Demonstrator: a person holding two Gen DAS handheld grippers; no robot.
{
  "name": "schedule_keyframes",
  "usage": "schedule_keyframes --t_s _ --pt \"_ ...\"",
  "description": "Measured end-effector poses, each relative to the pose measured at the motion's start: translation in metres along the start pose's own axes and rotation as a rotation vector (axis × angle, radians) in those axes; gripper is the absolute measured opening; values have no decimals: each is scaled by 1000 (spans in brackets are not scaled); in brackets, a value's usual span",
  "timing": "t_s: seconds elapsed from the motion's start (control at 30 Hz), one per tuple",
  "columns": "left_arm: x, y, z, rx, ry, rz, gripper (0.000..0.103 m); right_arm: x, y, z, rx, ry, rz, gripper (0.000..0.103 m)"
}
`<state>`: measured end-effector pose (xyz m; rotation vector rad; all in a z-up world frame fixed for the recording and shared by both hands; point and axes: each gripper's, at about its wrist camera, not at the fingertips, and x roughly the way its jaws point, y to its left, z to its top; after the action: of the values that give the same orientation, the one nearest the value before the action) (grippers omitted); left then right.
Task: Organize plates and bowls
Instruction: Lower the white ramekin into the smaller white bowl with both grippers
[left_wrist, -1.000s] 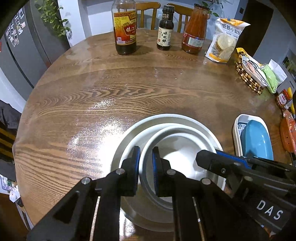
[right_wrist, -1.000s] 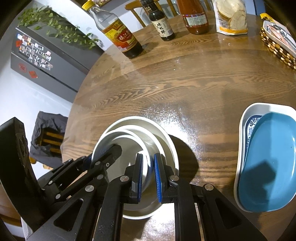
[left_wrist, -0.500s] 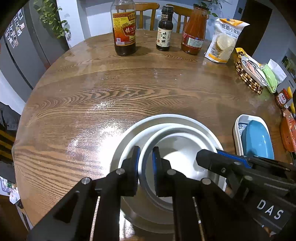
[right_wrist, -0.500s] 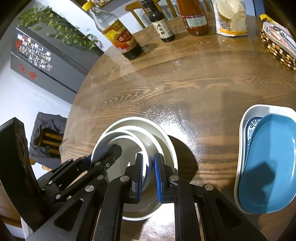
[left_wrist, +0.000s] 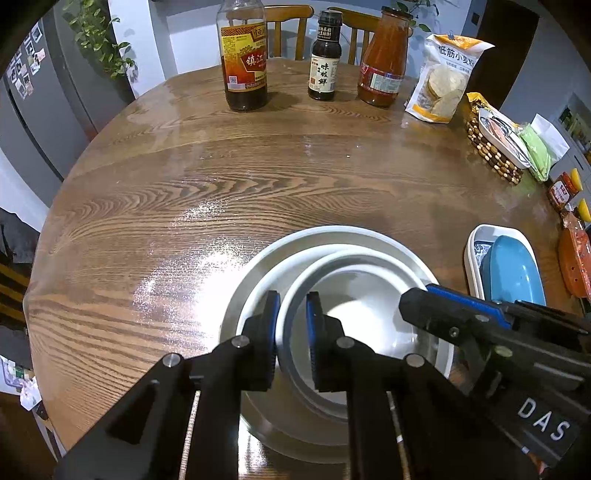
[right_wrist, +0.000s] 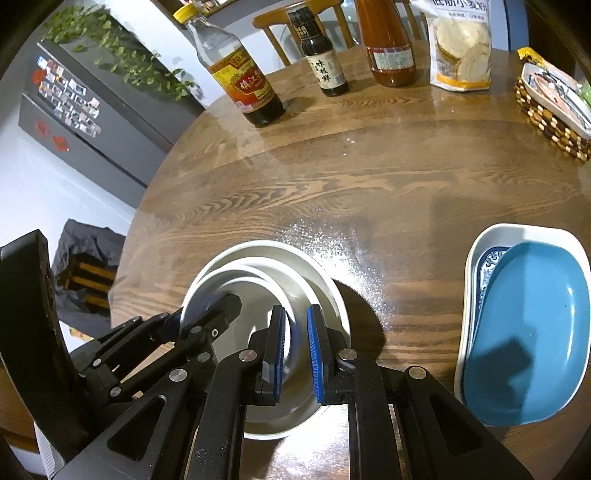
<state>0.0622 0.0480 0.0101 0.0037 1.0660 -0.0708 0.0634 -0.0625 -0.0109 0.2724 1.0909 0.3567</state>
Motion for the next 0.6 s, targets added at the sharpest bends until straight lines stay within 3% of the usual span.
schedule_keyframes --t_s 0.6 --pt "-1 1 -1 25 -12 16 14 0 7 0 -23 -13 -19 16"
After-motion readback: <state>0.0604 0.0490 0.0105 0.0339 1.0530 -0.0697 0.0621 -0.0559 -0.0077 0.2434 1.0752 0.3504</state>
